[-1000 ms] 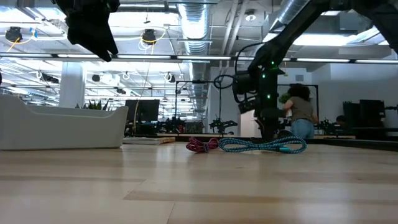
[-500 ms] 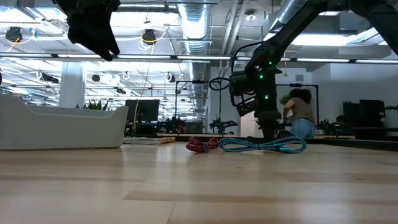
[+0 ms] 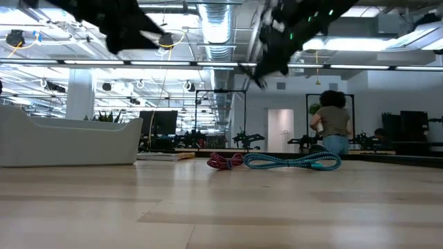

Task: Pick and place USB-C Cables
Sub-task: Put the black USB cable into the gray bin

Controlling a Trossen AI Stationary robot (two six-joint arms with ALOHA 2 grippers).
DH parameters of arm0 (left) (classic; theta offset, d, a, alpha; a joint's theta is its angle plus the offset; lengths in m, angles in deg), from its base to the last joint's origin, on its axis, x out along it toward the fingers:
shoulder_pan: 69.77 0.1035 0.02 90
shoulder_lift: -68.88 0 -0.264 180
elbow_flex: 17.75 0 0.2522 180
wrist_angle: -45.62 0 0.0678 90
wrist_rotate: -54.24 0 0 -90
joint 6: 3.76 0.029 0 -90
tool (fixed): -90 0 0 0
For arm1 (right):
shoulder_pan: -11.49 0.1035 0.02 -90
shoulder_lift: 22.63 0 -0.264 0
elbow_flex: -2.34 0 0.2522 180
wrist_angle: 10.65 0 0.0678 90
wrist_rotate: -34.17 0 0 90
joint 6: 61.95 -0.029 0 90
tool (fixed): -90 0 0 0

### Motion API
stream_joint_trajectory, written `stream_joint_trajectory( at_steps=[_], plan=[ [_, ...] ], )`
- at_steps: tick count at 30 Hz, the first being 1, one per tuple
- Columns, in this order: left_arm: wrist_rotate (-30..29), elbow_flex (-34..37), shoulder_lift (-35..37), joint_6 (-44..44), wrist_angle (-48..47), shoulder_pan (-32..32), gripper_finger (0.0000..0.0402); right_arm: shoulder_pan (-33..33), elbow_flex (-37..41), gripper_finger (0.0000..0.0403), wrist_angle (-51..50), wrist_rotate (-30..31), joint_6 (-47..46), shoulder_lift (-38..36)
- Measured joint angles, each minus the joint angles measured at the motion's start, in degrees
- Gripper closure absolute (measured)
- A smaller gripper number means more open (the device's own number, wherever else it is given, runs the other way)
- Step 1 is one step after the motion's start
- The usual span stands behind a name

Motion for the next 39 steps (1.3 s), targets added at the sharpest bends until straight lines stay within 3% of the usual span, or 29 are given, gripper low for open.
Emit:
stream_joint_trajectory(
  at_steps=[4,8,12,15,27,34,39],
  plan=[
    [7.41,11.25,2.28,4.23,27.31,3.54,0.0143,6.11,0.00,0.0395,9.96,-0.25,-1.62,-2.91],
    [13.73,16.41,2.38,2.52,40.58,7.64,0.0143,12.74,0.00,0.0386,19.73,0.18,-3.65,-1.51],
    [23.50,16.85,2.32,1.35,41.48,9.37,0.0143,18.77,0.02,0.0386,29.55,0.70,-3.79,2.71],
    [26.17,16.85,2.32,2.43,41.98,9.29,0.0143,21.80,0.04,0.0387,35.54,1.24,-3.53,6.65],
    [23.28,16.85,2.32,6.42,41.12,8.99,0.0143,25.48,0.04,0.0380,44.65,1.82,-9.36,17.32],
    [22.10,16.83,2.30,6.36,39.39,9.00,0.0143,26.75,-0.02,0.0378,47.16,1.95,-9.33,17.70],
    [24.99,16.83,2.32,4.96,40.18,9.00,0.0143,26.77,-0.02,0.0380,47.92,1.95,-8.55,17.55]
  ],
)
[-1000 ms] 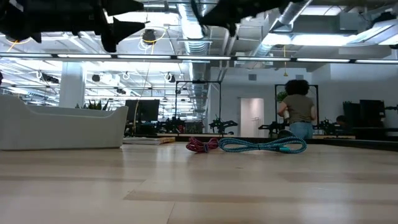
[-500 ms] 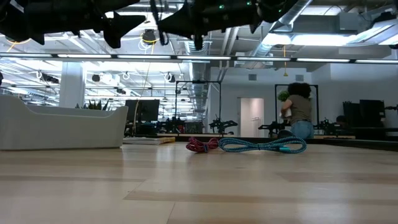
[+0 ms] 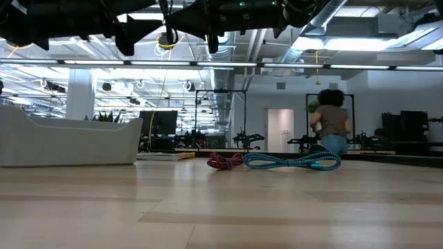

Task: Pick and place USB-C Cables
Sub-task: Put the black USB cable into the gray bin

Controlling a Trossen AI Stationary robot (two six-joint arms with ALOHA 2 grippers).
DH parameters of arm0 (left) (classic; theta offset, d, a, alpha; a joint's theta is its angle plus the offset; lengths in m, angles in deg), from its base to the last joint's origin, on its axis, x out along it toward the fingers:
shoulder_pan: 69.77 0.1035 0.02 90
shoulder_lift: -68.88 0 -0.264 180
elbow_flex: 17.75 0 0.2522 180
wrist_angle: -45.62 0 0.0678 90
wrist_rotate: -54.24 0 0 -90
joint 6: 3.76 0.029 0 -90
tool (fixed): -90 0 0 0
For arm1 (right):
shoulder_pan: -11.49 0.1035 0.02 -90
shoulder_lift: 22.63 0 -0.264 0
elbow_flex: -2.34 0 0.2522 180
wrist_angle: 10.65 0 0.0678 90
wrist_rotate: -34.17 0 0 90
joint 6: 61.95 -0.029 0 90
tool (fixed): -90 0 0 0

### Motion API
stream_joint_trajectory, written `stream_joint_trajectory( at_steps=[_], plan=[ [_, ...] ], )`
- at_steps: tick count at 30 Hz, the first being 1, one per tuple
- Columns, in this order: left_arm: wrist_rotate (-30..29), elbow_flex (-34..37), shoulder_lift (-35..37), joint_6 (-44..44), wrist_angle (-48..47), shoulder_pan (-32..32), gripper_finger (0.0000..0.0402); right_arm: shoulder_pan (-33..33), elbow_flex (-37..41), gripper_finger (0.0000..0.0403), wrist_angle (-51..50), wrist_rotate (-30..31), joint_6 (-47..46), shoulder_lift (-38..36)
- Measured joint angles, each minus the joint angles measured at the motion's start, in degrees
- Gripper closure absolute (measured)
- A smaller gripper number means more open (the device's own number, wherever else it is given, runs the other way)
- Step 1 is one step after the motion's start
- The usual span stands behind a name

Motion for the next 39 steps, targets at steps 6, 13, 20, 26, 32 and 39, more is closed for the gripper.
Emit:
stream_joint_trajectory(
  at_steps=[6,13,20,26,32,39],
  plan=[
    [0.18,-0.02,-1.23,-0.40,3.29,0.00,0.0143,0.31,0.00,0.0379,0.73,-0.08,0.03,-0.02],
    [0.60,-0.77,-5.61,-0.91,6.35,0.00,0.0143,0.72,0.00,0.0377,0.60,-0.27,-0.07,-0.02],
    [0.85,-2.73,-9.09,-1.02,6.45,0.00,0.0143,0.68,0.00,0.0374,0.23,-0.28,0.04,-0.04],
    [1.15,-4.41,-9.46,-0.36,6.48,0.00,0.0143,0.70,0.00,0.0374,-0.90,-0.26,0.06,-0.04],
    [-0.20,-4.46,-9.46,-0.40,5.12,0.00,0.0167,0.86,0.00,0.0372,-0.82,-0.26,0.08,-0.07],
    [-4.15,-4.46,-9.46,0.76,4.41,0.00,0.0262,0.83,0.00,0.0372,-0.84,0.10,0.19,-0.07]
  ],
)
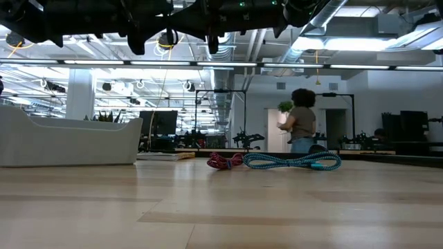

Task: Pick and place USB-C Cables
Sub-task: Put the black USB cable into the gray bin

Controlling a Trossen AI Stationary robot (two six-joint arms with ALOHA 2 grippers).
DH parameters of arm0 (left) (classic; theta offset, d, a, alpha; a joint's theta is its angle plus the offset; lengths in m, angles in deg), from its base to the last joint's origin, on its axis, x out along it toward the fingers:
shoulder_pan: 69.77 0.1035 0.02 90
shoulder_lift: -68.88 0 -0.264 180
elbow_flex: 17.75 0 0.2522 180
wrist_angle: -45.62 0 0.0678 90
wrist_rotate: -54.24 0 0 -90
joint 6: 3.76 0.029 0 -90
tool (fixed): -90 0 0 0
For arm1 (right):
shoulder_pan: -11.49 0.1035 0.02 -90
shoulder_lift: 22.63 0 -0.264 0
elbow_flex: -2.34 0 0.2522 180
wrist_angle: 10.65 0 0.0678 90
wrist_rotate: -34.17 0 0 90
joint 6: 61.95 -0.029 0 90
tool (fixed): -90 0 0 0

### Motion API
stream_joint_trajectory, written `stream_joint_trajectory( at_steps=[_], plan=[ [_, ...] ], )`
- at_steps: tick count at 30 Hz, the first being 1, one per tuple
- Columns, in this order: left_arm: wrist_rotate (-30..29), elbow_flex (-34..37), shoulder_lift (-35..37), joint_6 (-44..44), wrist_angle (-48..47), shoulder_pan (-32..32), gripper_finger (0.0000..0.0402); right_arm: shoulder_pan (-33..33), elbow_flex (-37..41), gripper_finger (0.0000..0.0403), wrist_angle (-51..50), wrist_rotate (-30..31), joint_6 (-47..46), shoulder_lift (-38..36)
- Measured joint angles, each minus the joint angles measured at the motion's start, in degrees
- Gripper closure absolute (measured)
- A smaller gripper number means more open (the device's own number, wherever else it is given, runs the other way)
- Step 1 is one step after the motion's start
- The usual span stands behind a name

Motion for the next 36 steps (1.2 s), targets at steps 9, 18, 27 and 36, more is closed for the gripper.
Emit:
stream_joint_trajectory(
  at_steps=[9,18,27,36],
  plan=[
    [0.86,0.00,0.00,1.45,0.29,-0.02,0.0391,-0.03,0.00,0.0361,-0.37,0.31,-0.64,-0.04],
    [-1.00,0.00,-0.02,1.01,-0.46,0.00,0.0397,-0.20,0.00,0.0287,-1.59,1.34,-0.29,-0.12],
    [-4.66,0.00,4.06,-1.92,-7.50,0.02,0.0400,-1.42,-0.07,0.0164,-14.71,1.73,1.99,-8.04],
    [-9.80,0.00,13.54,-14.23,-33.96,-0.04,0.0401,-3.57,-0.02,0.0159,-36.35,6.70,2.19,-18.32]
  ],
)
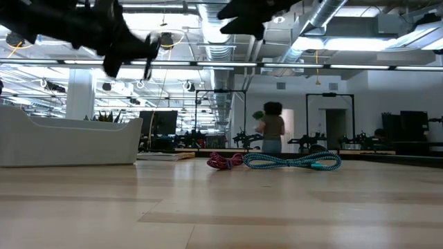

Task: Pick and place USB-C Cables
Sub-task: Put the black USB cable into the gray bin

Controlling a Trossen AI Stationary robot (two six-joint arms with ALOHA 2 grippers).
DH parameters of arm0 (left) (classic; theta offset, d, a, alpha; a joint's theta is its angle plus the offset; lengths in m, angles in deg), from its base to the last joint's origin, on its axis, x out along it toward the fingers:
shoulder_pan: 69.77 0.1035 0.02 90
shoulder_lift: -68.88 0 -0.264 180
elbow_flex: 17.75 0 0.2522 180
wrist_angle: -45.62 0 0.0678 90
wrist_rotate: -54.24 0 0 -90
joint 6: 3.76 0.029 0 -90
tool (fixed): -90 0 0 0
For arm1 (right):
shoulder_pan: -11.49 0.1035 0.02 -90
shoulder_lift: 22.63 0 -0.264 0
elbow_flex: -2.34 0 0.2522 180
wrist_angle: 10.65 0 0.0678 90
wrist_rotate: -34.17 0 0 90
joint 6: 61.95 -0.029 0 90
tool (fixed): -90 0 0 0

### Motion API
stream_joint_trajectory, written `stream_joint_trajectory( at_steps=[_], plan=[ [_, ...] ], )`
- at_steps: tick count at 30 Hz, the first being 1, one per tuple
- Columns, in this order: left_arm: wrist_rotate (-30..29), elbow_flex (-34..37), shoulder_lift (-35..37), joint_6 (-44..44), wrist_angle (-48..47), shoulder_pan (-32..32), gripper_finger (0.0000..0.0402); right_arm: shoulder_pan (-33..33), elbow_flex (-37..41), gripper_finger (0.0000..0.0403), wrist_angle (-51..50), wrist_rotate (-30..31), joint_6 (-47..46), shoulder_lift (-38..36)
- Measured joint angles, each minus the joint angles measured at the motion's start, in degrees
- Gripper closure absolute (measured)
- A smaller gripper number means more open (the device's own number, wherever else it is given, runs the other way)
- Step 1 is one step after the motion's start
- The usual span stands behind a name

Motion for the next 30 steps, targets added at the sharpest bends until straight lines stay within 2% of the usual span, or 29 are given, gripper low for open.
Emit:
stream_joint_trajectory(
  at_steps=[9,17,22,30],
  plan=[
    [-1.06,-0.21,0.38,-17.18,-19.50,-4.13,0.0401,-0.43,0.02,0.0168,-3.95,0.98,-0.05,-1.62],
    [-9.00,-10.81,-0.98,-24.85,-43.03,-10.28,0.0401,-0.43,-0.02,0.0168,-4.97,1.03,-0.19,-0.48],
    [-11.22,-15.06,-6.77,-28.98,-52.91,-12.35,0.0401,-0.41,0.00,0.0168,-6.49,1.19,-0.27,-0.60],
    [-7.32,-15.39,-20.33,-30.01,-55.09,-12.87,0.0401,-0.41,0.00,0.0168,-9.00,1.17,-0.66,-0.48]
  ],
)
